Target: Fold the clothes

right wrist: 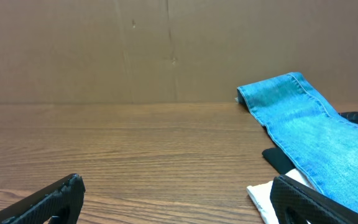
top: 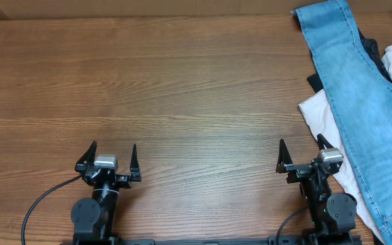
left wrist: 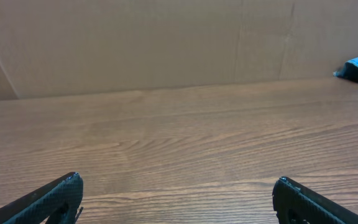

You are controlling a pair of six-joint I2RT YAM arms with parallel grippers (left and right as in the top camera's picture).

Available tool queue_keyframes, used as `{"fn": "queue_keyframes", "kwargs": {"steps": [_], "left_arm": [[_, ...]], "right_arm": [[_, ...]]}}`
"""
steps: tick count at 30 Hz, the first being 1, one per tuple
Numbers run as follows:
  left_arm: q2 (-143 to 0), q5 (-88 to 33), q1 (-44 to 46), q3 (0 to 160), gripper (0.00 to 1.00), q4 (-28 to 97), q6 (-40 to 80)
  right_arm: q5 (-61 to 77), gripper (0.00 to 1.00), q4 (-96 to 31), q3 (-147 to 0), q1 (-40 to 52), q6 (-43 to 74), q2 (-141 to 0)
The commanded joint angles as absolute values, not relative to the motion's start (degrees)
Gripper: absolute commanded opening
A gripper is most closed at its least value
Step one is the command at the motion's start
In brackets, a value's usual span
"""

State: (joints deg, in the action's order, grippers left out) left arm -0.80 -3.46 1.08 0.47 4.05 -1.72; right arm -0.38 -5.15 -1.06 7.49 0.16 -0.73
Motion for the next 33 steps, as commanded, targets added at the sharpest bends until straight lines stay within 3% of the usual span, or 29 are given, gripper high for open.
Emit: {"fn": "queue_keyframes", "kwargs": {"steps": [1, 15, 21, 27, 33], "left_arm": [[-0.32, -4.05, 0.78, 0.27, 1.0, 4.08, -2.61], [-0.32, -3.88, 0.78, 0.27, 1.0, 4.1, -2.63], [-0.32, -4.23, 0.78, 0.27, 1.0, 2.68, -2.92], [-0.32, -4.49, 0.75, 0.84, 1.0, 1.5, 5.78], [-0.32, -5.26, 0.78, 6.24, 1.0, 6.76, 11.64]], "right_arm": [[-0.3, 1.0, -4.82, -0.47, 7.2, -0.05, -0.16], [2.02, 1.0, -4.75, -0.47, 7.22, 0.1, -0.16], [4.14, 1.0, -4.43, -0.47, 7.22, 6.7, -0.16], [-2.57, 1.0, -5.54, -0.95, 7.2, 7.09, -0.19], [-9.67, 1.0, -15.03, -7.05, 7.2, 8.43, -1.89]]}}
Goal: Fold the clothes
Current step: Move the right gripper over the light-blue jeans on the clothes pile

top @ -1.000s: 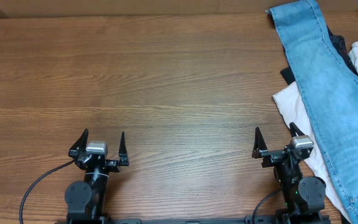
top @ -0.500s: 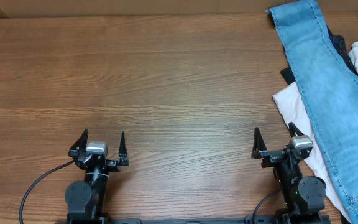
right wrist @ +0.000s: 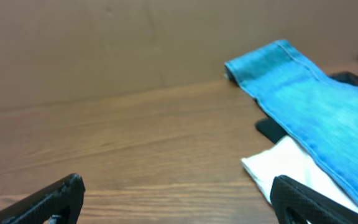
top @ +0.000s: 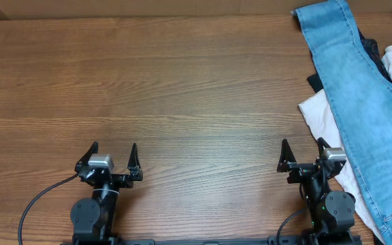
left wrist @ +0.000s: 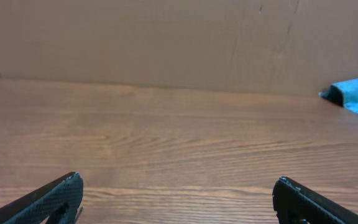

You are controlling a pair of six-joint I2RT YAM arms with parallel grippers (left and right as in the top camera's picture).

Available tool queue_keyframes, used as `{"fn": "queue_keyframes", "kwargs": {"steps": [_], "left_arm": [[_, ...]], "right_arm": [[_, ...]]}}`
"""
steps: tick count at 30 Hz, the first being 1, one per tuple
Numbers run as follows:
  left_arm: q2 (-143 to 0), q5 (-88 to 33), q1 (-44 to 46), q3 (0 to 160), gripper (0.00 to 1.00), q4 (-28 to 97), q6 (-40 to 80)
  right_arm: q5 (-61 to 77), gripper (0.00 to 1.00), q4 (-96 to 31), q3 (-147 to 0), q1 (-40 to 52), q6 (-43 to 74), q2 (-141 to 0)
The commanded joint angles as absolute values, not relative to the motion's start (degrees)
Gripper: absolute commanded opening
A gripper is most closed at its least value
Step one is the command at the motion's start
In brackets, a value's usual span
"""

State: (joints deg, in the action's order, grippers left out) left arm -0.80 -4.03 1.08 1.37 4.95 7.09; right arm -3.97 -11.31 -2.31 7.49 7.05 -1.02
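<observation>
A pile of clothes lies at the table's right side: light blue jeans point(top: 366, 102) run from the far edge down to the near right, over a white garment point(top: 322, 112) and a dark one point(top: 316, 83). The jeans point(right wrist: 303, 99) and white garment point(right wrist: 291, 165) show in the right wrist view. My right gripper point(top: 304, 154) stands open near the front edge, just left of the white cloth, holding nothing. My left gripper point(top: 111, 156) is open at the front left over bare wood, far from the clothes. A tip of the jeans point(left wrist: 356, 96) shows far right.
A brown cardboard wall point(left wrist: 166, 37) backs the wooden table point(top: 182, 88). More cloth, white and blue, lies at the far right edge of the overhead view.
Both grippers have turned slightly: the left wrist view now points more to the right, the right wrist view has tilted and shifted. Both stay open and empty. The clothes lie as before.
</observation>
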Motion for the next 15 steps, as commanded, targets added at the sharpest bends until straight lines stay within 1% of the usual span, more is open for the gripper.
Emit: {"fn": "queue_keyframes", "kwargs": {"steps": [1, 4, 8, 11, 15], "left_arm": [[-0.36, -5.67, 0.78, 7.29, 1.0, 7.73, 11.64], [-1.1, -6.15, 0.78, 11.64, 1.0, 11.07, 11.86], [-4.8, -7.4, 0.78, 18.17, 1.0, 14.87, 11.84], [-9.69, -8.1, 0.78, 23.86, 1.0, 19.22, 11.84], [-17.89, -10.0, 0.78, 32.21, 1.0, 25.34, 11.81]], "right_arm": [[-10.04, 1.0, -15.79, -8.1, 7.2, 9.34, -2.39], [-12.08, 1.0, -18.57, -12.56, 7.2, 12.51, -4.99], [-14.48, 1.0, -24.36, -20.34, 7.2, 13.74, -10.37], [-18.2, 1.0, -31.48, -27.73, 7.2, 16.45, -16.51], [-19.2, 1.0, -40.8, -38.09, 7.2, 16.51, -25.65]]}}
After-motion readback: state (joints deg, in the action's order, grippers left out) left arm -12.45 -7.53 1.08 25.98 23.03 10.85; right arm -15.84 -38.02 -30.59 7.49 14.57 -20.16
